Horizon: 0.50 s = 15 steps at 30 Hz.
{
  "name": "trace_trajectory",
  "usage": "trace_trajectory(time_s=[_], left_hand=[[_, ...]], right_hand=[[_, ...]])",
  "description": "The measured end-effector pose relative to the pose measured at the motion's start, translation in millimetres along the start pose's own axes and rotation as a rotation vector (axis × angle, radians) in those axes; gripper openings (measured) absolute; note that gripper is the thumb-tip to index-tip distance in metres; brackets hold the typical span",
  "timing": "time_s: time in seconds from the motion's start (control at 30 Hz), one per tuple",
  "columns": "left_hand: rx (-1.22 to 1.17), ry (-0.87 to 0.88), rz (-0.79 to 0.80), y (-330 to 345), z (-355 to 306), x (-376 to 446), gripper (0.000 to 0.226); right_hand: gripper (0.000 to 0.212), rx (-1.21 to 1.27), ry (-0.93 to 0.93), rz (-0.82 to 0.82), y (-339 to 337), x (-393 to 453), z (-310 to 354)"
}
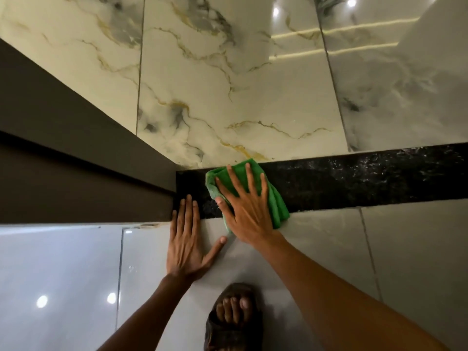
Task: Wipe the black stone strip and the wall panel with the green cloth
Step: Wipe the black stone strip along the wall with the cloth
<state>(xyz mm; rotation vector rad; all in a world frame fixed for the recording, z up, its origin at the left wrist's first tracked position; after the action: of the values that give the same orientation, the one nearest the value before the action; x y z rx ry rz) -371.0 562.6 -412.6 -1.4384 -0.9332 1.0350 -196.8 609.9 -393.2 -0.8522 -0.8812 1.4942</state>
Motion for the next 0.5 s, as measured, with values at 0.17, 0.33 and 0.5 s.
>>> trace_trajectory(time_s=[0.17, 0.33, 0.5], left_hand=[[-0.013, 0.003, 0.012, -1, -1, -1, 0.131], [-0.031, 0.018, 0.018, -2, -1, -2, 0.131], [-0.039, 0.032, -0.003, -2, -1, -3, 0.121]], right_hand=[[0.054, -0.025, -0.206, 0.071, 8, -8, 8], [0.054, -0.102, -0.377, 0.124, 7, -22, 6], [0.052, -0.083, -0.397, 0.082, -7, -44, -16]])
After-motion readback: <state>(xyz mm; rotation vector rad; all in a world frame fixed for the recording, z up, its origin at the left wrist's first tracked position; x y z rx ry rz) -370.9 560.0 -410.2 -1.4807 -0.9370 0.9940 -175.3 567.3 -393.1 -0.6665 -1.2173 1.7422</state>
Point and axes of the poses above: each hand's wrist, its own x-axis towards the middle knuckle, its own y-axis out of the palm, z = x × y, the point moved 9 cm from there along x, towards the middle knuckle, and after that the axes turned 6 degrees about x, right-handed, at the moved point
